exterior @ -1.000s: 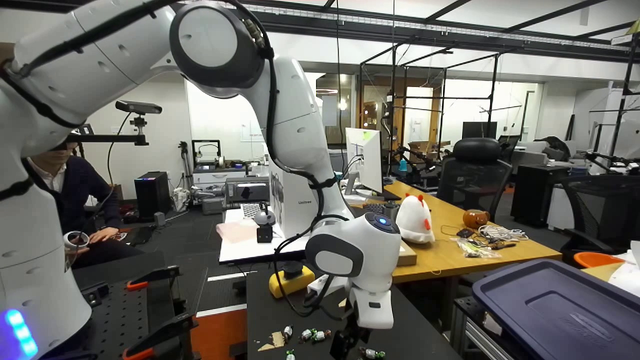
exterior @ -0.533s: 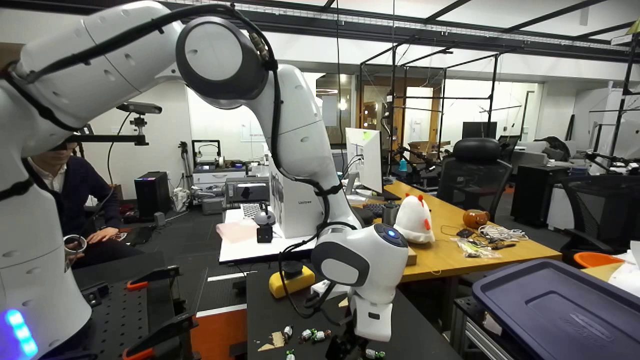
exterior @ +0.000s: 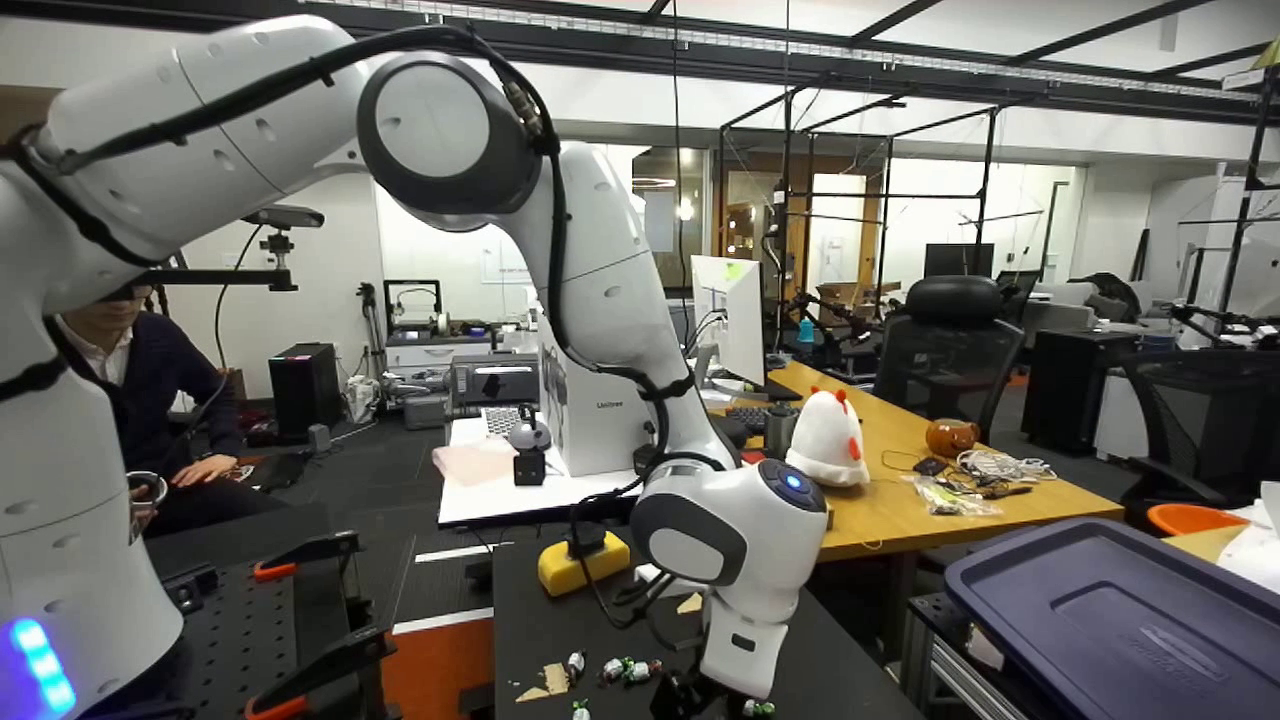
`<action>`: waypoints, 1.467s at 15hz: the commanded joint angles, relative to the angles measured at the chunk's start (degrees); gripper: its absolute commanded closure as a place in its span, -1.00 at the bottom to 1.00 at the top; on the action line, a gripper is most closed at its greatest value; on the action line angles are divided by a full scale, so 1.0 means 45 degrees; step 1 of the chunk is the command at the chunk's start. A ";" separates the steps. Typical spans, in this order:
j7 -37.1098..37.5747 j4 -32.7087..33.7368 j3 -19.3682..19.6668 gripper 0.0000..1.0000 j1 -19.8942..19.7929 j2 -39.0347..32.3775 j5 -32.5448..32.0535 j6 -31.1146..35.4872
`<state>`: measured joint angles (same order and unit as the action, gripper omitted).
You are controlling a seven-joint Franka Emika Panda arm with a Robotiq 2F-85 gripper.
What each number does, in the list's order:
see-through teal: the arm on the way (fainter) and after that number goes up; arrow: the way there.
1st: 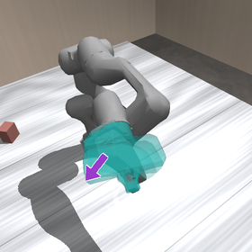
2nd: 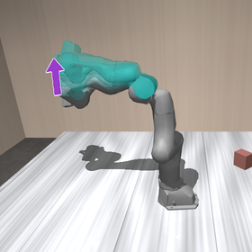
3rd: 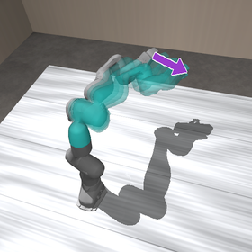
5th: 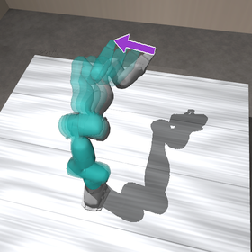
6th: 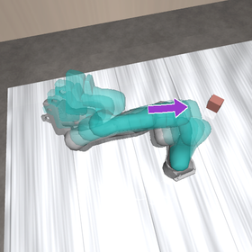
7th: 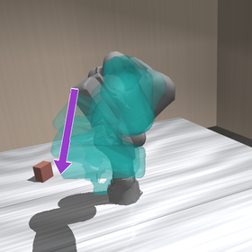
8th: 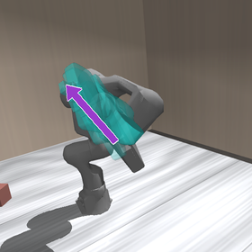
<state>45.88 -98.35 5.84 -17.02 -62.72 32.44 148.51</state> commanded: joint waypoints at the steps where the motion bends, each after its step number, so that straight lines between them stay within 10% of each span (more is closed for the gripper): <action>1: 0.0826 0.0293 0.0175 -1.00 0.0065 -0.0122 0.0460 -0.0185; 8: 0.1602 0.0181 0.0599 -1.00 0.0349 -0.0146 0.0263 0.0461; 19: 0.1574 0.0329 0.0473 0.89 0.0161 -0.0136 0.0311 0.0680; 22: 0.1344 0.0175 0.0288 0.88 -0.0049 0.0057 0.0442 0.0729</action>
<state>52.10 -97.10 8.13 -16.13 -63.09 33.22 151.79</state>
